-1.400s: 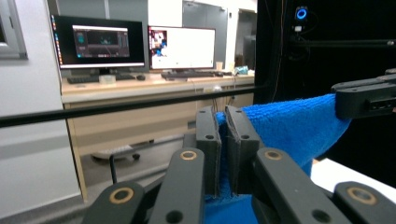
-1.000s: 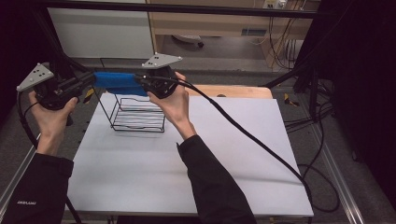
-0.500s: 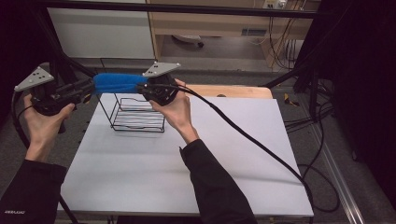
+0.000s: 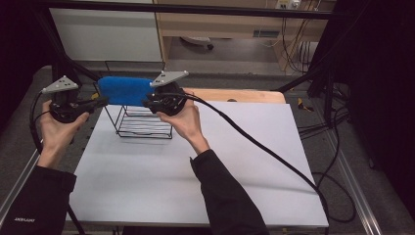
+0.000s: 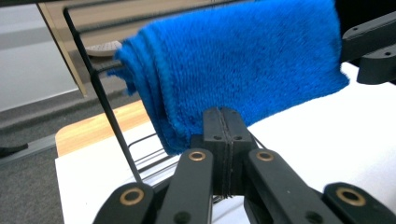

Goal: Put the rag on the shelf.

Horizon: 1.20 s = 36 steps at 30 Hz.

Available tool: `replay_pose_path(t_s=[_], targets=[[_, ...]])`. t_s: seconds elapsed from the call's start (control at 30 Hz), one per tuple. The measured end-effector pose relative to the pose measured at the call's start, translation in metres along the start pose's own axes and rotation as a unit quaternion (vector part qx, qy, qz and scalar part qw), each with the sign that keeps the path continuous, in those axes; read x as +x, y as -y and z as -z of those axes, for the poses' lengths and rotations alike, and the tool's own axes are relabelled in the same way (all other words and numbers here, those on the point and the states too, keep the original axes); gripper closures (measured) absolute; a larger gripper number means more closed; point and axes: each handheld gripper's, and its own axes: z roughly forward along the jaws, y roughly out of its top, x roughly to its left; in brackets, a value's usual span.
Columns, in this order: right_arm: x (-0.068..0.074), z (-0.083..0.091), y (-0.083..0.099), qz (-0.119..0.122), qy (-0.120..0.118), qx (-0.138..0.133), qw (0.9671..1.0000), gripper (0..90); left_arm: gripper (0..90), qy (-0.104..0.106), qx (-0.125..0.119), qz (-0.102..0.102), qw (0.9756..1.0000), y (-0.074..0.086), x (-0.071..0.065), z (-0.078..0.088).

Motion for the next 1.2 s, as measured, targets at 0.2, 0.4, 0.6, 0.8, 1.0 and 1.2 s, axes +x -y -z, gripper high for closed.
replay_pose_path(t_s=[0.2,0.4,0.6,0.8,1.0,1.2], targets=[[-0.005,-0.008,0.01,-0.026,0.011,0.009,0.9996,83.2,90.0,-0.001,0.012,-0.002,0.9999,0.008,0.0,-0.016],[-0.008,-0.008,0.019,-0.03,0.015,-0.002,0.9994,79.8,87.0,0.005,0.009,0.001,0.9999,0.015,-0.003,-0.021],[-0.003,0.018,0.022,-0.023,0.016,-0.022,0.9994,58.7,73.9,0.012,0.01,0.006,0.9999,0.022,-0.009,-0.016],[-0.007,0.056,0.034,-0.046,0.024,-0.025,0.9984,39.0,56.8,0.02,0.019,0.006,0.9996,0.034,-0.019,-0.011],[-0.016,0.09,0.053,-0.064,0.046,-0.018,0.9967,24.9,40.8,0.023,0.02,-0.002,0.9995,0.047,-0.031,-0.013],[-0.028,0.122,0.077,-0.08,0.065,-0.015,0.9946,13.8,26.7,0.027,0.029,-0.005,0.9992,0.06,-0.043,-0.02]])
